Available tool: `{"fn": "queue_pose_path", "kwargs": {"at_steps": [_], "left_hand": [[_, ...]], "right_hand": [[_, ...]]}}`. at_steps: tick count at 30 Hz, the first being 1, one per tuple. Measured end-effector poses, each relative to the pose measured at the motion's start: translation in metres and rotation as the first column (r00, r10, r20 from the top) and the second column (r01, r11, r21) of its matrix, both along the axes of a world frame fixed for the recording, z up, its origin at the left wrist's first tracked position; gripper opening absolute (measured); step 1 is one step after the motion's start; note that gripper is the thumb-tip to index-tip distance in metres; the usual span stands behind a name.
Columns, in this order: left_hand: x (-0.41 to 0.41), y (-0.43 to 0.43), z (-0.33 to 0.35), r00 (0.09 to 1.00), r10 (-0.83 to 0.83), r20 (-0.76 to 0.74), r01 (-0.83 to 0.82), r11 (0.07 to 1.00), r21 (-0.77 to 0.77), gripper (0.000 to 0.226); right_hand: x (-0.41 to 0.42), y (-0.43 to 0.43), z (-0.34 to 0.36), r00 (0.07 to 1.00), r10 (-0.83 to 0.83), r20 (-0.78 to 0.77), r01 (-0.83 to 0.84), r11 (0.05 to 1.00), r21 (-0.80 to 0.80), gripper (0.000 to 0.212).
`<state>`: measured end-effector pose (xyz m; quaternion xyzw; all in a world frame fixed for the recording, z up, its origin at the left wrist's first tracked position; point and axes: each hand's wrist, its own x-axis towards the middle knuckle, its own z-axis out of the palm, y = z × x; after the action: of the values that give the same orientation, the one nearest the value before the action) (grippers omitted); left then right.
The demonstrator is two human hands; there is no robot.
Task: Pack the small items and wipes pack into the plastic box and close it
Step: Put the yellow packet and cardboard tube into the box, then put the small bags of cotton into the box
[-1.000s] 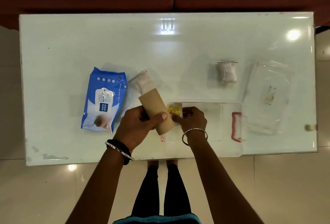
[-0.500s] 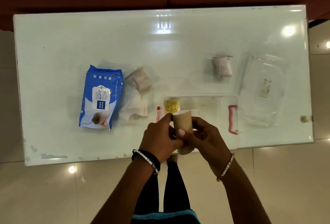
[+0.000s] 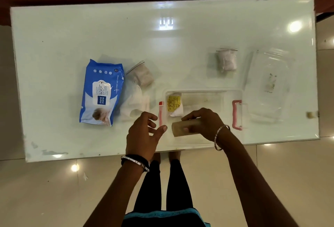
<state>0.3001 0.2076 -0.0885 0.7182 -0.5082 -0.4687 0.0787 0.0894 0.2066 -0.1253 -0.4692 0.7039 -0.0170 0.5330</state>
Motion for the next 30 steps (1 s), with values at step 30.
{"fn": "queue_pose_path", "kwargs": {"at_steps": [30], "left_hand": [[0.014,-0.142,-0.055,0.906,0.348,0.240,-0.379,0.921,0.095,0.068]], "right_hand": [[0.005,-0.049,0.056,0.862,-0.489,-0.138,0.348,0.766,-0.540,0.025]]}}
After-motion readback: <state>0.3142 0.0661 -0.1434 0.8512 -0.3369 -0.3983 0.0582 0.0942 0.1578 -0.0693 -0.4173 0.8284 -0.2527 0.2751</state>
